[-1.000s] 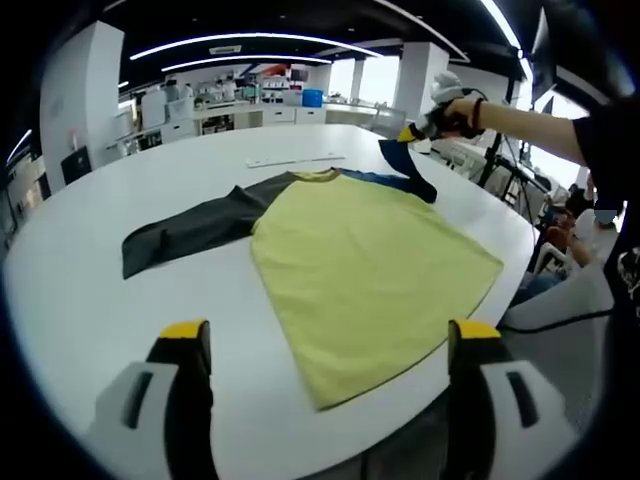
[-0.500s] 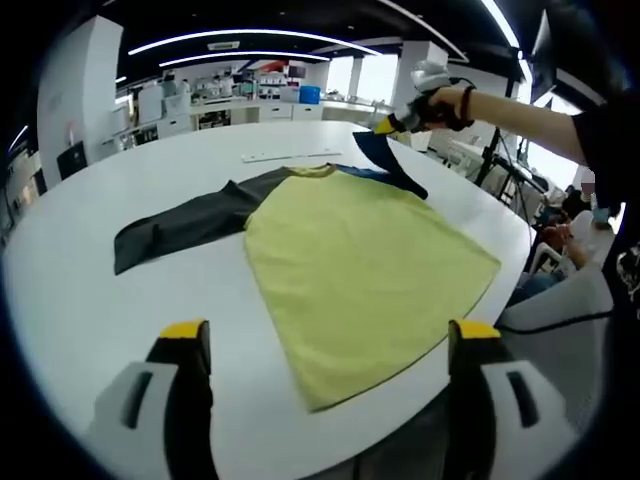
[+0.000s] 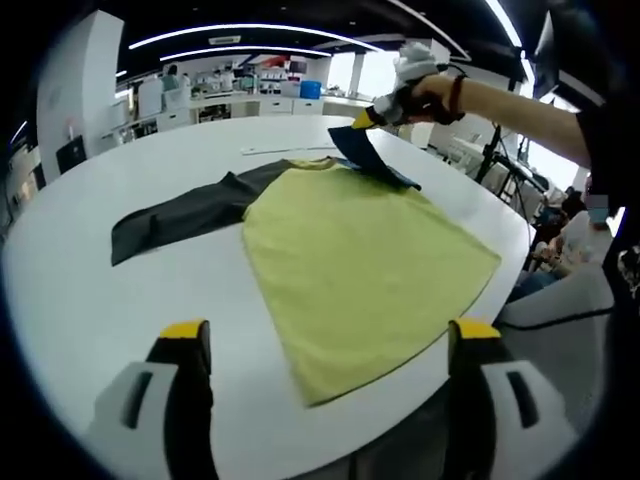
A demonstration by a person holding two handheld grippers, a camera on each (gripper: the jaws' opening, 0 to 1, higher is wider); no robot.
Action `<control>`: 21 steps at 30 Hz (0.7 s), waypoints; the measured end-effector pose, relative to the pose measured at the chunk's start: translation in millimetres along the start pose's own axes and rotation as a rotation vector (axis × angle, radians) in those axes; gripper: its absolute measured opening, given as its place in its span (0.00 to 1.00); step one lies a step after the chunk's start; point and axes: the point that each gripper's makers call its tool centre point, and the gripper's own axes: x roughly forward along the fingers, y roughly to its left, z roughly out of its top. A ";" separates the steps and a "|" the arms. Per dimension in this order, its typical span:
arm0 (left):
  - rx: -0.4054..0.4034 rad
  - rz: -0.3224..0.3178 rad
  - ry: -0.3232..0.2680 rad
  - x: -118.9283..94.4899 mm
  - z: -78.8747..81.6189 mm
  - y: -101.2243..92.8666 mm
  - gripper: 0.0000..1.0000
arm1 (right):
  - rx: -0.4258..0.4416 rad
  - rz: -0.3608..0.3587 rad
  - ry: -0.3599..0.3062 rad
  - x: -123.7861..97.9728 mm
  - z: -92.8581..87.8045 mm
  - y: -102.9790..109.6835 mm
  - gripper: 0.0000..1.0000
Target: Fold the garment on the visible template until the final outline fits inside the template.
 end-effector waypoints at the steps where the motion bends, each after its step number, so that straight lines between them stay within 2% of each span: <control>1: 0.000 0.000 0.002 0.1 -0.5 -0.1 0.96 | -0.007 0.002 0.001 1.2 0.0 2.9 0.00; 15: -0.006 0.004 0.011 -0.2 -6.1 -1.0 0.95 | -0.084 0.096 0.001 15.3 0.2 46.9 0.00; 21: -0.015 0.010 0.016 -0.8 -9.0 0.4 0.94 | -0.135 0.120 0.008 11.9 -9.9 65.7 0.00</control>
